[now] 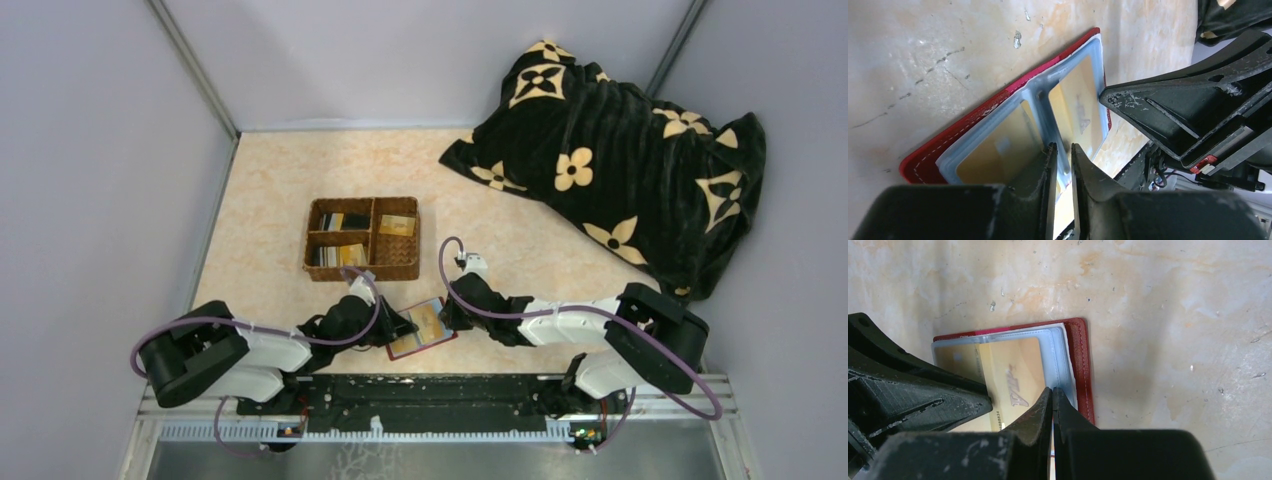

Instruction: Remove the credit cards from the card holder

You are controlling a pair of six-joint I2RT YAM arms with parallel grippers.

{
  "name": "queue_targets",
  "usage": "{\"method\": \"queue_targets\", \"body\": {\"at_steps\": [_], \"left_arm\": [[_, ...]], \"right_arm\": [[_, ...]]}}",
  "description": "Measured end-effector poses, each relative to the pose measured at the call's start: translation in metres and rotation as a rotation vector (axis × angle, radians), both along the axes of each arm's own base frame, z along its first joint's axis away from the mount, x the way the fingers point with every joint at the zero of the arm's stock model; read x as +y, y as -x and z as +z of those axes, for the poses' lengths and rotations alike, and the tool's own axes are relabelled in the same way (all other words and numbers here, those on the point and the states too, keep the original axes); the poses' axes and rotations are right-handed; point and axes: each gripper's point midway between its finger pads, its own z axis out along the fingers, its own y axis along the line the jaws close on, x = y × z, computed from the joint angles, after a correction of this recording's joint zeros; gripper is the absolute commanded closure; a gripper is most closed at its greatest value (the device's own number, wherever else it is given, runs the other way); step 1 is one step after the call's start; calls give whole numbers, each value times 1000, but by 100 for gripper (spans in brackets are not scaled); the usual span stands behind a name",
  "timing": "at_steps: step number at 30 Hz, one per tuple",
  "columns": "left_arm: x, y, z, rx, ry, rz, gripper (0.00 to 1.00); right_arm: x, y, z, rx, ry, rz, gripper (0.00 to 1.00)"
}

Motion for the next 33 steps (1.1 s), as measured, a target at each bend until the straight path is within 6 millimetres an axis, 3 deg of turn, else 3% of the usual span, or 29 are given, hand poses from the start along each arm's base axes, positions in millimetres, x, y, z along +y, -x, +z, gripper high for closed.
{"method": "queue_targets", "body": {"at_steps": [6, 10, 13, 24, 33], "left_arm": [[2, -2, 0, -7, -4, 15, 86], [2, -3, 0, -17, -7, 11, 63], [-1, -3, 3, -27, 4, 3, 57], [-8, -5, 6, -43, 44, -7, 58], [-11, -4, 6, -47, 62, -20, 74]], "right_arm": [[0, 0, 0, 0, 0, 1, 100], [0, 0, 0, 1, 0, 1, 100], [0, 0, 0, 1, 0, 1, 100], [0, 0, 0, 1, 1, 0, 100], [0, 0, 0, 1, 1, 0, 100]]}}
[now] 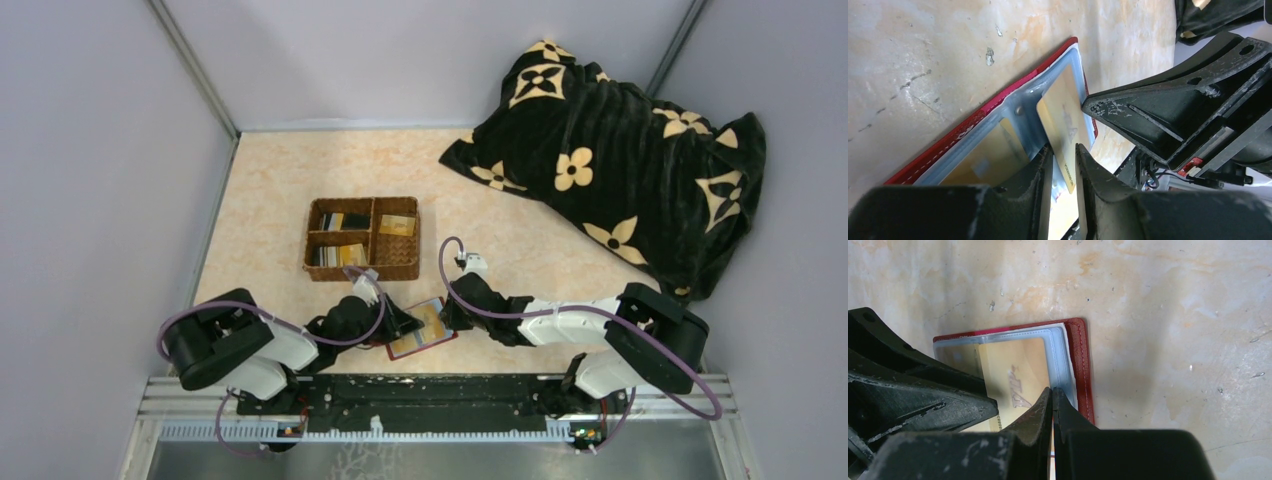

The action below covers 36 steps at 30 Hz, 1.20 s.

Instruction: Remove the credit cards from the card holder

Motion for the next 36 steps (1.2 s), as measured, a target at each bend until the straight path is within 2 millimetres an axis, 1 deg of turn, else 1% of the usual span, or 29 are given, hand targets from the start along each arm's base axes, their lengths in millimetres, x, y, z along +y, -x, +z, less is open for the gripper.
{"method": "queue_targets", "body": {"at_steps": [4, 7, 9, 10, 18, 26, 36], "left_arm": [[1, 2, -2, 5, 13, 1, 81], [1, 3, -3, 8, 20, -3, 89], [0, 3, -3, 10, 24, -5, 99], [0, 3, -3, 10, 28, -7, 100], [-3, 5, 2, -3, 60, -17, 100], [7, 10, 1, 5, 70, -6, 100], [12, 10, 12, -13, 85, 13, 100]], "right_arm": [[0, 0, 0, 0, 0, 0, 100], [0, 0, 0, 0, 0, 0, 100], [0, 0, 0, 0, 1, 0, 100], [0, 0, 0, 0, 1, 0, 100], [-1, 0, -1, 2, 3, 0, 100], [6, 2, -2, 13, -21, 16, 100], [7, -2, -3, 39, -53, 16, 100]]}}
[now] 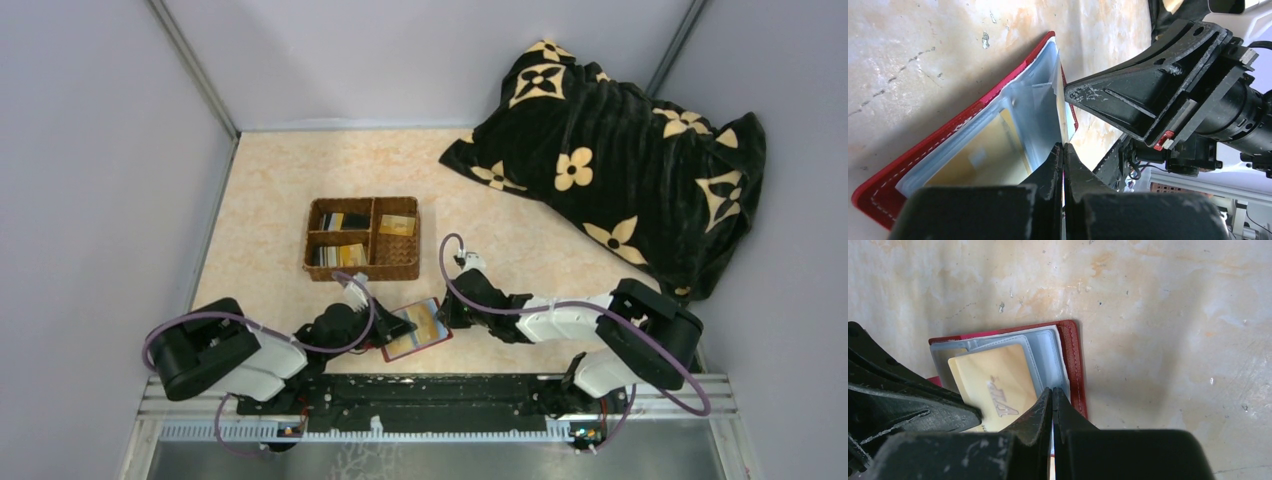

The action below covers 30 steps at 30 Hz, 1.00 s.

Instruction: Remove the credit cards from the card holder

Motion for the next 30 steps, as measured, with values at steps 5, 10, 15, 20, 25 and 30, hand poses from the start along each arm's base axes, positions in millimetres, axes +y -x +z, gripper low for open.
{"method": "queue_targets", "body": {"at_steps": [5, 10, 15, 20, 25, 30], "left_arm": [[4, -1, 2, -3, -9, 14, 100], [7, -2, 3, -3, -18, 28, 100], [9, -2, 4, -3, -23, 36, 100], [12, -2, 4, 1, -34, 43, 91], [15, -2, -3, 10, -61, 51, 62], [13, -2, -9, 19, -65, 48, 42]], "right_arm": [[0, -1, 0, 7, -7, 0, 100], [1, -3, 0, 9, -14, 0, 100], [1, -3, 0, 10, -17, 1, 100], [1, -4, -1, 13, -20, 2, 100], [3, -5, 0, 12, -22, 4, 100], [4, -6, 0, 8, -28, 5, 100]]}}
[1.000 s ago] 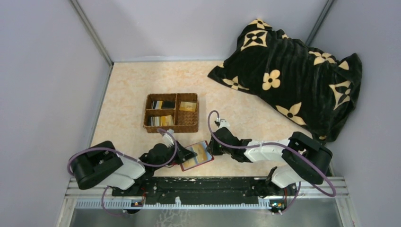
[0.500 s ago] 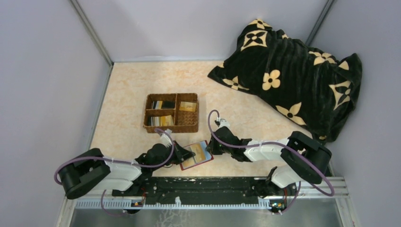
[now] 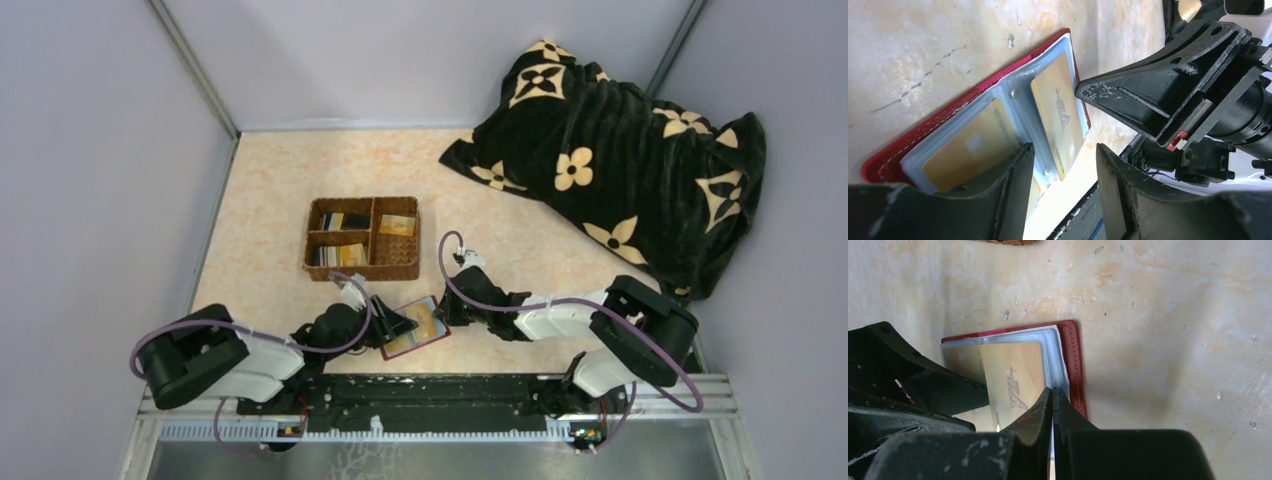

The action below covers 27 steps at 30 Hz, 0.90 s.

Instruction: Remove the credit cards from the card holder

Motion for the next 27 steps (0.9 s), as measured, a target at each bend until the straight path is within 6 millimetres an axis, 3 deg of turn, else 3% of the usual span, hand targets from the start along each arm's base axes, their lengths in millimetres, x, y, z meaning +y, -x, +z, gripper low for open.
{"method": "queue_targets", "body": {"at_steps": [19, 27], "left_arm": [[-21, -8, 6, -31, 137, -9, 46], [-27, -7, -2, 43, 187, 3, 47]], "right_arm": [[-2, -3, 0, -5, 0, -11, 100], [-2, -3, 0, -5, 1, -11, 100]]}}
